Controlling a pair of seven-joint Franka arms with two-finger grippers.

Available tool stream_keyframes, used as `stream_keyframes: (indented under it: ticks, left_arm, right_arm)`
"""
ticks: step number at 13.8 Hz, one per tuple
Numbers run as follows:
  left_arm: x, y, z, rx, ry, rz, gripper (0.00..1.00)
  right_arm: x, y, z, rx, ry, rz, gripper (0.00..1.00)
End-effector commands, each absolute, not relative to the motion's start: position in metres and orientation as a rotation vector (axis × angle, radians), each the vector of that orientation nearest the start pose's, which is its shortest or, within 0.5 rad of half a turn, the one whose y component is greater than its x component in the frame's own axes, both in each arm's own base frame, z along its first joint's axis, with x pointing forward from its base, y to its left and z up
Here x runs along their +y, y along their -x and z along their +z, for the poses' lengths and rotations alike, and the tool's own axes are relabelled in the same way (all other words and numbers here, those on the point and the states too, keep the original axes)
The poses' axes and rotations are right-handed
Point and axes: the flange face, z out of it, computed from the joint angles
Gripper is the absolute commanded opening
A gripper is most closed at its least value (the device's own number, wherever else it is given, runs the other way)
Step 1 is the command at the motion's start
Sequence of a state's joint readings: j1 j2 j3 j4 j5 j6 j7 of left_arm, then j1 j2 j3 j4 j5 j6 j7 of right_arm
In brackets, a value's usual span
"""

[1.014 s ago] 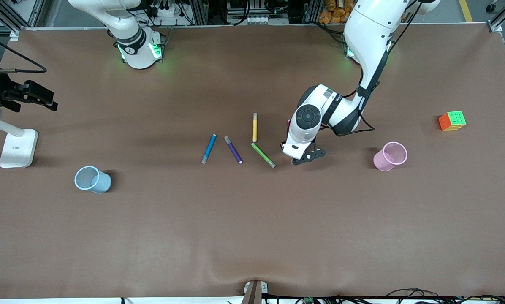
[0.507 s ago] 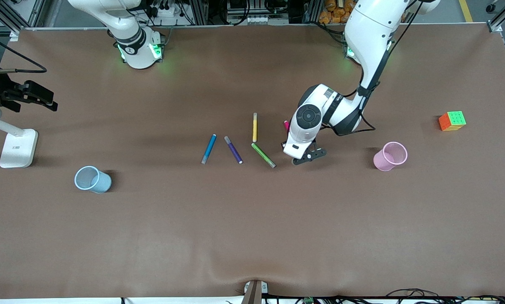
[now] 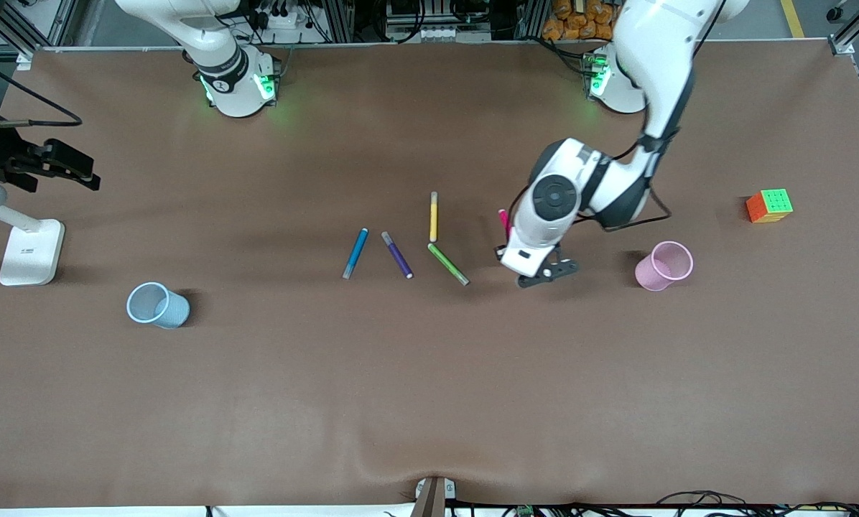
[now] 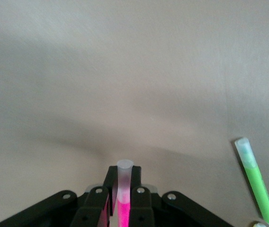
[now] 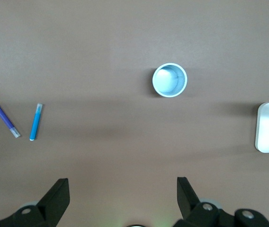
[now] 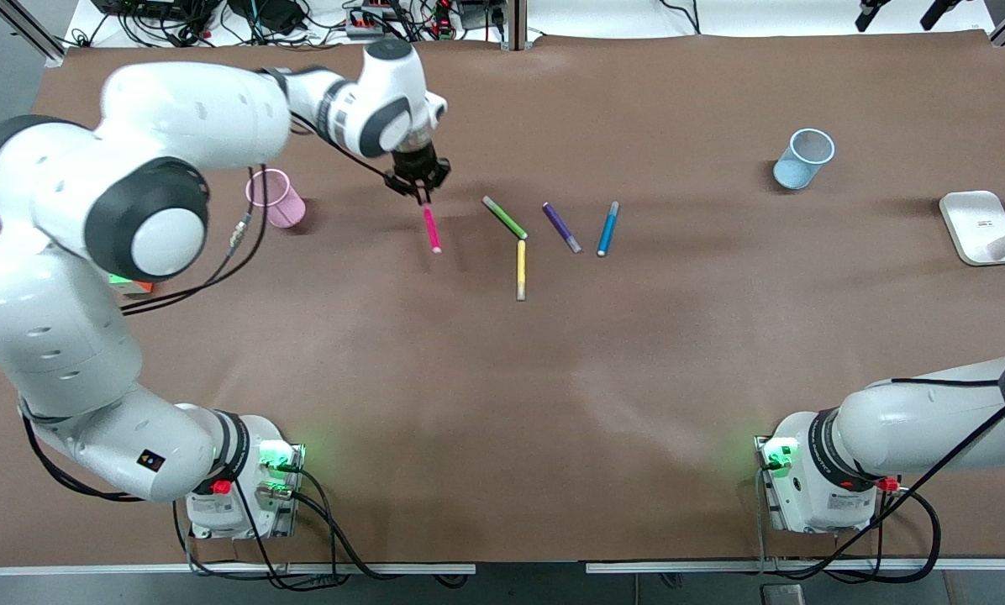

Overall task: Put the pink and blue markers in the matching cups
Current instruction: 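Carry the pink marker to the pink cup while the right gripper reaches the blue marker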

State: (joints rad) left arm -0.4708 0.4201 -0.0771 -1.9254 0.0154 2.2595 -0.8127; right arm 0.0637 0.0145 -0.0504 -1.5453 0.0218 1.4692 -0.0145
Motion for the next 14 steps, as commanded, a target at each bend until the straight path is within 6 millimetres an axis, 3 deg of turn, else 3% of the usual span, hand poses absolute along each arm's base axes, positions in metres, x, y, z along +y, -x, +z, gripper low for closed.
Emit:
stream_keyframes:
  ticks: [1, 5, 9, 13, 14]
  left_arm:
    - [-0.29, -0.531, 0.312, -0.326, 3.037, 0.059, 0.0]
    - [-0.25, -0.543, 0.358, -0.261, 2.953, -0.099, 0.0]
    - [-0.223, -0.552, 0.394, -0.253, 2.935, -0.207, 0.0]
    - [-0.204, -0.55, 0.409, -0.15, 2.843, -0.356, 0.0]
    - [-0.186, -0.55, 0.411, -0.137, 2.812, -0.401, 0.0]
  right_arm:
    - [0.05, -0.56, 0.593, -0.146, 3.115, 0.207, 1.0]
    - [0.11, -0.582, 0.54, -0.258, 3.056, 0.272, 1.0]
    - [0.163, -0.603, 0.457, -0.229, 3.043, 0.4, 1.0]
    - [0.275, -0.595, 0.387, -0.058, 3.106, 0.367, 1.0]
    - [0.295, -0.593, 0.371, 0.005, 3.116, 0.342, 1.0]
